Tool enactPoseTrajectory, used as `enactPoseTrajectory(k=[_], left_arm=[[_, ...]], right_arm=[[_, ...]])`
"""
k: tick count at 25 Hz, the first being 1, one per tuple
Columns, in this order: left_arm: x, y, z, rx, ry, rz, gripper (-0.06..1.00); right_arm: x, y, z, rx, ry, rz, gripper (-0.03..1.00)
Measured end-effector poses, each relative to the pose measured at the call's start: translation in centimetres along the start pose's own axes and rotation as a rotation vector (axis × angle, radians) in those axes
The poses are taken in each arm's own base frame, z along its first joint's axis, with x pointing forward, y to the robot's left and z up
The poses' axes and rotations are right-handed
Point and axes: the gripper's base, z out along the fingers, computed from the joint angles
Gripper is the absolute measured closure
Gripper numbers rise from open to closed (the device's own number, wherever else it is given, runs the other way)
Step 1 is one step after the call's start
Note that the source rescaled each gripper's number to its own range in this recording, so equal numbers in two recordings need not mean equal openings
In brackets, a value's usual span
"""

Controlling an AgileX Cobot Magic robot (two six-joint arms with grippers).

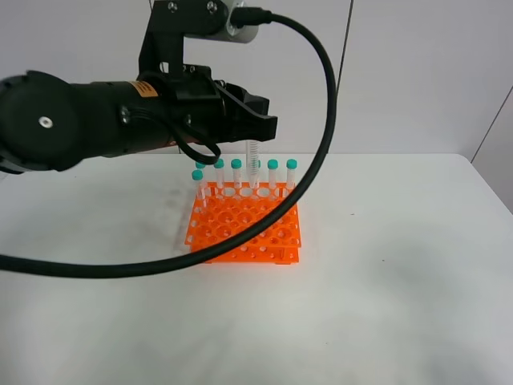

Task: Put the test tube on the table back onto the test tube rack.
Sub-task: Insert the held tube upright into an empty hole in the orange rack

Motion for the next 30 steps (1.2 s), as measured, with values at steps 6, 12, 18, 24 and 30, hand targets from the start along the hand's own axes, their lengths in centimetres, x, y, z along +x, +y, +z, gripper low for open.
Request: enactPoseTrajectory(k=[6,12,18,24,30], left_arm=[[1.9,2.7,2.5,-0.093,-0.012,-0.028,0.94],[3.5,4.7,4.1,-0.156,-0.010,-0.050,0.94],[4.7,6.5,5.2,-0.158,-0.011,-0.111,0.94],[5.7,7.9,6.0,-0.158,-0.035,-0.079,0.94],[6.6,9.5,5.9,-0.196,-0.142,-0.072,0.94]], right_arm=[[0.0,0.0,0.0,0.000,0.000,0.000,0.30],[0.0,0.0,0.0,0.000,0.001,0.000,0.30],[0.0,0.0,0.0,0.000,0.001,0.000,0.30],[0.0,0.0,0.0,0.000,0.001,0.000,0.30],[0.0,0.0,0.0,-0.004,0.001,0.003,0.30]])
